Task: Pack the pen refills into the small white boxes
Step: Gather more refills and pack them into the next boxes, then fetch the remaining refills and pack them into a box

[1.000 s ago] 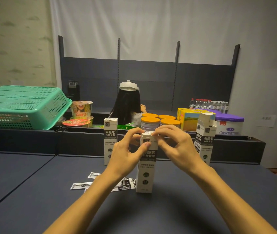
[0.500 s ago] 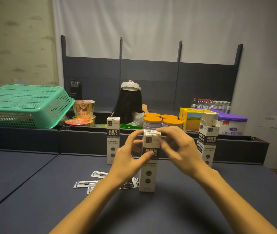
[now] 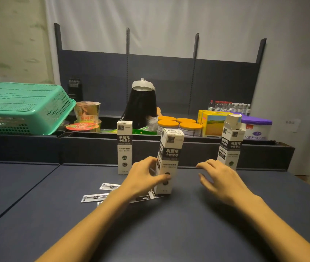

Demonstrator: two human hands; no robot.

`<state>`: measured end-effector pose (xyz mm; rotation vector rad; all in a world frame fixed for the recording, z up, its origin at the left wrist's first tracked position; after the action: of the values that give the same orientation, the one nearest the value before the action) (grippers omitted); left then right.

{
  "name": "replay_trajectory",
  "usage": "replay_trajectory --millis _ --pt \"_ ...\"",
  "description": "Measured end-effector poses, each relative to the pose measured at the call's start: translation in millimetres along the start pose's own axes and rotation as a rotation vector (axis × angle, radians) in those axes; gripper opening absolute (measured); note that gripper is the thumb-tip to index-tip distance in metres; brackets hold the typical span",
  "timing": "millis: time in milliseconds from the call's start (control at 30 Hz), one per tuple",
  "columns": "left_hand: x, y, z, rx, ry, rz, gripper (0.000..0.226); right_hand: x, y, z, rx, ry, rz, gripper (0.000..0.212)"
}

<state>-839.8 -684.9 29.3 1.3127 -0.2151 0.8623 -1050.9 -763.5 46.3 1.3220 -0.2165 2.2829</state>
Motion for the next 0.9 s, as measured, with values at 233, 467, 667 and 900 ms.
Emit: replay_trajectory --millis 233,467,667,900 --pt "-0.4 -11.9 45.3 0.034 -0.017 0.023 0.053 -19.9 27.8 -24.9 -0.175 -0.173 -0.039 0.035" --pt "-11.6 -18.0 53.6 0.059 -0.064 0.016 0.052 -25.1 37.8 -25.0 -0.188 -0.222 -0.073 0.036" --pt "-6.6 -13.3 38.8 0.072 0.135 0.058 0.037 -20.9 41.2 -35.8 -0.152 -0.215 -0.061 0.034" --pt "-35.0 30.0 4.7 -0.111 0.281 0.264 0.027 1.6 82.4 -62.9 -0.129 -0.208 -0.063 0.033"
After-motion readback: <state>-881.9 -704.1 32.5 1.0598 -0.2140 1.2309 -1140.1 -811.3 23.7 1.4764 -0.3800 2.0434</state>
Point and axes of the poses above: each hand's wrist, its own z-axis towards the middle knuckle, its own x-axis out of the back of the hand, y = z × x, the point moved 6 cm from there along z, towards the middle knuckle, and after that the axes turned 11 degrees about x, right-handed, at the moved point
